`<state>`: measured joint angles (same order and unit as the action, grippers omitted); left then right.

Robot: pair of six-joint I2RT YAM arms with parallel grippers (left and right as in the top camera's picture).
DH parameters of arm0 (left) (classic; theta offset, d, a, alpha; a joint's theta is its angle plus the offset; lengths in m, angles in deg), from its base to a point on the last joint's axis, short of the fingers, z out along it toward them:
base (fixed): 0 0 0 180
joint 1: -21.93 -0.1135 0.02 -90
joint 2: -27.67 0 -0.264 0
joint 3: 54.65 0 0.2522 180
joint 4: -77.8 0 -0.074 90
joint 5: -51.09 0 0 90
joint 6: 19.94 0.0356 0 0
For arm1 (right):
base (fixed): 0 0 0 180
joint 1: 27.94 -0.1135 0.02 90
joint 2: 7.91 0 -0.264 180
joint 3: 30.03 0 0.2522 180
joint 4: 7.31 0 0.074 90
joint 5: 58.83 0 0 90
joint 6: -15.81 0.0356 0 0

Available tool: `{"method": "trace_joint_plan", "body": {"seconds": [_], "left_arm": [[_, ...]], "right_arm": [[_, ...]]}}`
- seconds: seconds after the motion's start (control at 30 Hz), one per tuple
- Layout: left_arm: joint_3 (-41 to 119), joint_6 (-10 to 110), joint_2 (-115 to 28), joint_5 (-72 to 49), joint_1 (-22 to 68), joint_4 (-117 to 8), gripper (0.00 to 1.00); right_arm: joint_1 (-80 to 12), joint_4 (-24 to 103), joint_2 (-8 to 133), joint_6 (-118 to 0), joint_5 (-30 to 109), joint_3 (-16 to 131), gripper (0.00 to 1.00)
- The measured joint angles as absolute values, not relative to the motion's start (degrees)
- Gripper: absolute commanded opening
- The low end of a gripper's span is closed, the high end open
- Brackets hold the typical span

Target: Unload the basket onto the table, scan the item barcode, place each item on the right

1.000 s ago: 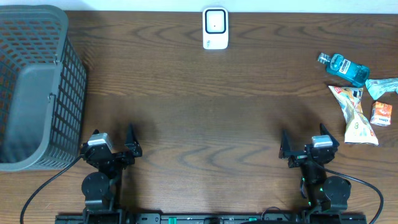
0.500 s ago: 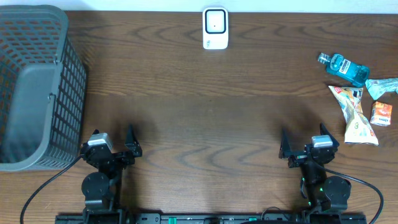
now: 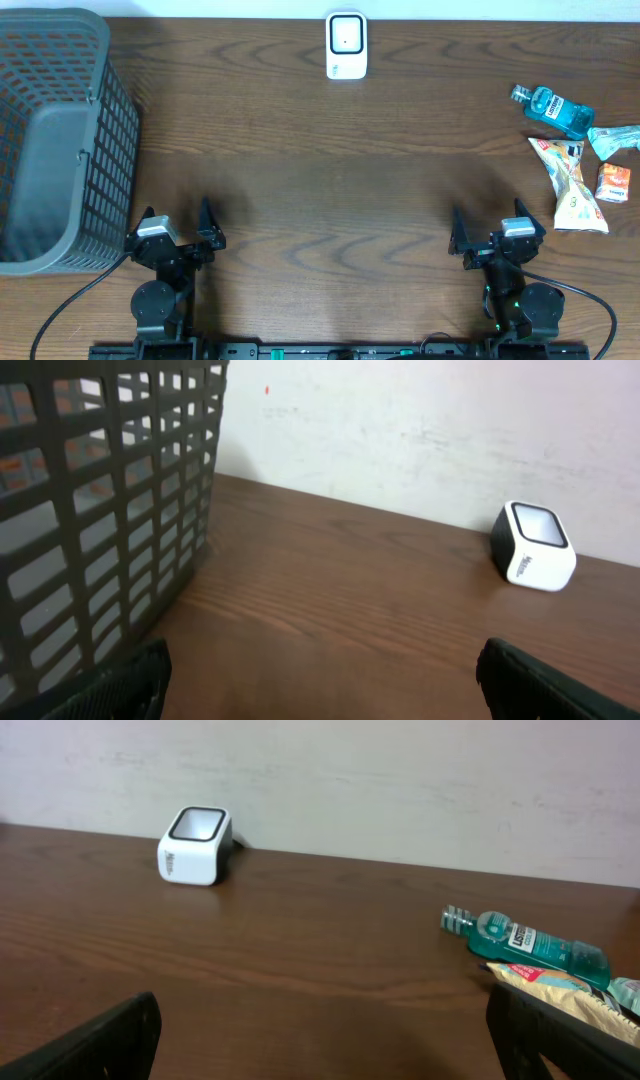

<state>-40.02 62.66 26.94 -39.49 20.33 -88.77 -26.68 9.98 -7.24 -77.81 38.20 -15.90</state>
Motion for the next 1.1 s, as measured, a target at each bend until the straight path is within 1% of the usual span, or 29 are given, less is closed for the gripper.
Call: {"method": "trace_joint_plan", "body": {"seconds": [0.53, 1.1], "left_arm": [[-39.83, 65.59, 27.05, -39.06, 20.66, -86.94, 0.98], [-39.83, 65.61, 27.05, -39.06, 20.66, -86.94, 0.98]], "right_arm": [[-26.68, 10.0, -7.22, -77.81, 38.18, -15.9, 0.99], [-26.68, 10.0, -7.22, -77.79, 38.18, -15.9, 0.99]]}}
